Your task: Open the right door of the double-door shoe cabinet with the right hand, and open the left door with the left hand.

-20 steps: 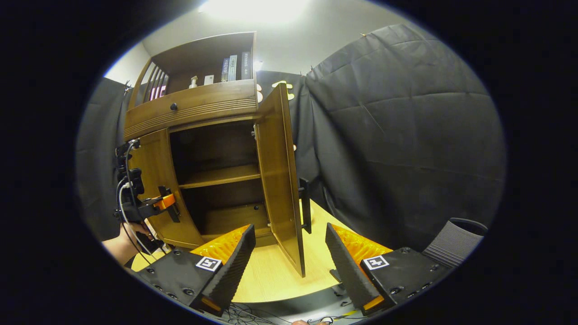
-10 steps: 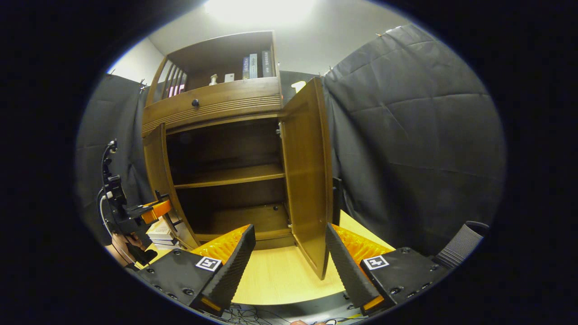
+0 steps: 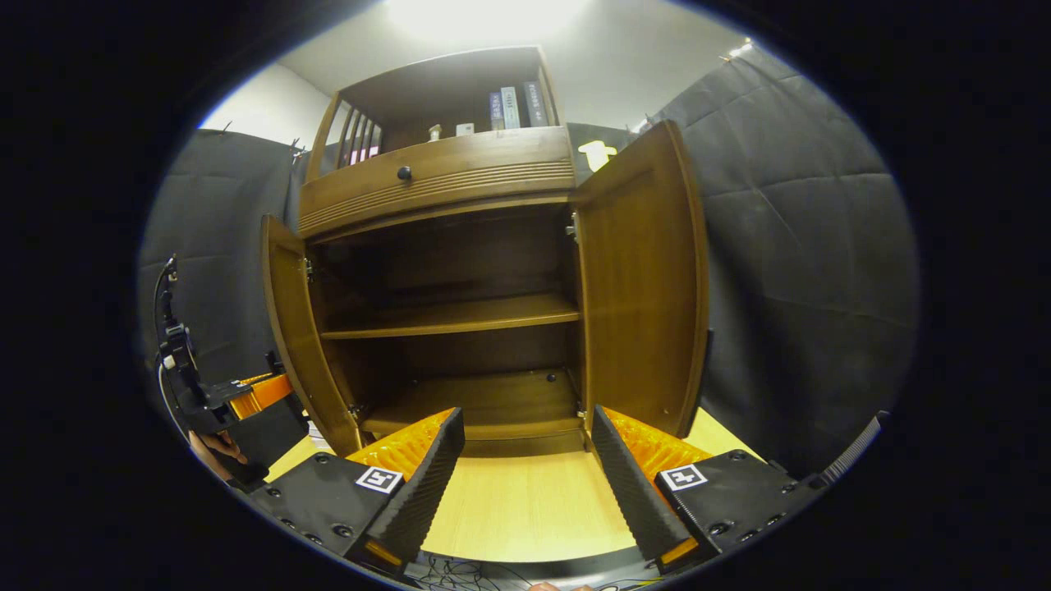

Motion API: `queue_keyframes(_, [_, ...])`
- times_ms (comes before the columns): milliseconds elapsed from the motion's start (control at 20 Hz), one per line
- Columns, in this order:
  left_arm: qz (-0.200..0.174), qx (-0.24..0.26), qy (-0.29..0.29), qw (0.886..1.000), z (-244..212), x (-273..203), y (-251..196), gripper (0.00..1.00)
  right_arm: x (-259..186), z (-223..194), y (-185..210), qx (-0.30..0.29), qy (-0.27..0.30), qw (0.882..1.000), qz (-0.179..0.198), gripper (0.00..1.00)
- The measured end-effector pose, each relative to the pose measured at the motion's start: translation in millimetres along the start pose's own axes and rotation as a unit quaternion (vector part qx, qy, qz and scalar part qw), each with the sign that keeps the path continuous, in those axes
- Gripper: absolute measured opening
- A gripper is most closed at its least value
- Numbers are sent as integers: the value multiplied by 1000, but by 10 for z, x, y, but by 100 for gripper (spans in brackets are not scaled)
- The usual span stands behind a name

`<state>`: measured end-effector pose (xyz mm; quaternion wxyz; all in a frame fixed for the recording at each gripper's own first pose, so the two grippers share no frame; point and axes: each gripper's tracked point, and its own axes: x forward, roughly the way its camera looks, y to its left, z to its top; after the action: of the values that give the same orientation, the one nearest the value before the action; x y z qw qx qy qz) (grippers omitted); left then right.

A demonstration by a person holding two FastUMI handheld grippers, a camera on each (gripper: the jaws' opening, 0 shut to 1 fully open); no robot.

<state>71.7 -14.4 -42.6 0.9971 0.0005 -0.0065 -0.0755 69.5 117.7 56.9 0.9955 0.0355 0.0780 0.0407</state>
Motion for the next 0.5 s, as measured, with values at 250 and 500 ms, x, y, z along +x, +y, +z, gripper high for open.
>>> queue_keyframes(250, [7,-16,-4,1000,-4,-206,320,15,116,-9,208,-6,4,999,32,93])
queue_keyframes(500, [3,7,1,1000,2,-311,611,16,234,12,346,-11,7,999,50,93])
